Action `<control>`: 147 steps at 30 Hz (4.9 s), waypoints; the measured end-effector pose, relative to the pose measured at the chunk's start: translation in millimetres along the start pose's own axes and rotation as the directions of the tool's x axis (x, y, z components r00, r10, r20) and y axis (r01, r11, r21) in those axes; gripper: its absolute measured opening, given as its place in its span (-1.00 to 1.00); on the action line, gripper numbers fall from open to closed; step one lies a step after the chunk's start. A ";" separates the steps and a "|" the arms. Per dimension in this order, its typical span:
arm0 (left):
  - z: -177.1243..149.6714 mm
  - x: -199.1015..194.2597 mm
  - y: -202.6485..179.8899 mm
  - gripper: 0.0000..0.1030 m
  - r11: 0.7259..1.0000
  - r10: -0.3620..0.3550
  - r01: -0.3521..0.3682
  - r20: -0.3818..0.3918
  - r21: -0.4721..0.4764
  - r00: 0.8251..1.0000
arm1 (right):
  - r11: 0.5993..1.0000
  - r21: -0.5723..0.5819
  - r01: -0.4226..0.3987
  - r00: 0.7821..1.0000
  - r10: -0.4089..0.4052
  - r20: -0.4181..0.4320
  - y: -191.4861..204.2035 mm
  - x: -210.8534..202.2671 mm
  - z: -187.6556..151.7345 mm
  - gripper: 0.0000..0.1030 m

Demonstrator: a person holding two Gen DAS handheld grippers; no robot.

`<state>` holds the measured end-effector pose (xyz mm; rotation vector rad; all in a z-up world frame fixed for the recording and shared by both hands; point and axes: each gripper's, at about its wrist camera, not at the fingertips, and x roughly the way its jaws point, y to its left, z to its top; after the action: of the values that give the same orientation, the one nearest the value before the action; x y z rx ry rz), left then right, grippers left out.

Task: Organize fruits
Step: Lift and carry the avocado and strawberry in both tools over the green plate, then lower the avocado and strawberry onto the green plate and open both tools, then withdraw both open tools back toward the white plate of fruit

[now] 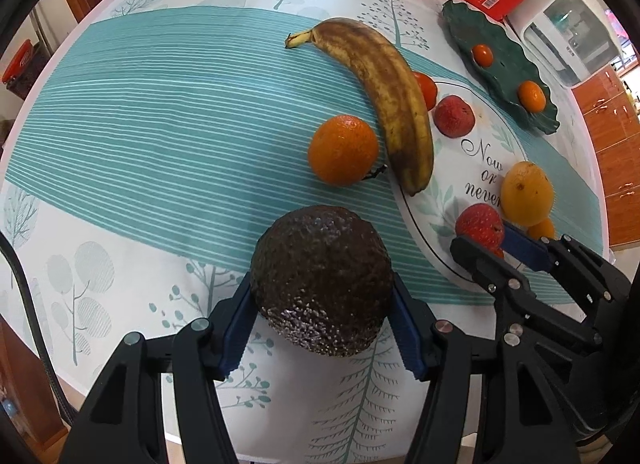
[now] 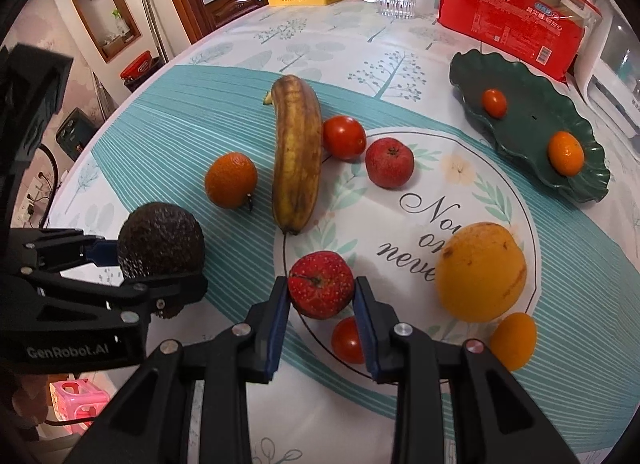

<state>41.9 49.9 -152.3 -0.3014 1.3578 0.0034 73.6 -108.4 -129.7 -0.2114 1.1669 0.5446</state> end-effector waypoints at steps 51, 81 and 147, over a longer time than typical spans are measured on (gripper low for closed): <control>264.9 -49.4 -210.0 0.18 0.905 -0.150 0.051 0.206 0.422 0.967 | 0.862 0.458 0.217 0.921 -0.336 0.195 -233.9 -92.9 141.3 -0.38; 274.5 82.1 -236.2 0.18 0.898 -0.088 0.065 0.034 0.436 0.996 | 0.846 0.490 0.207 0.973 -0.230 -0.014 -271.3 27.1 115.4 -0.36; 146.2 -136.1 -147.1 0.98 0.948 -0.030 -0.096 0.387 0.302 0.921 | 0.926 0.367 0.089 0.956 -0.182 0.228 -149.8 -129.5 72.9 -0.07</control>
<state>178.5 -36.8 35.7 -0.0014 0.9475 -0.1198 172.7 -243.0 -0.8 0.0879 0.9661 0.2218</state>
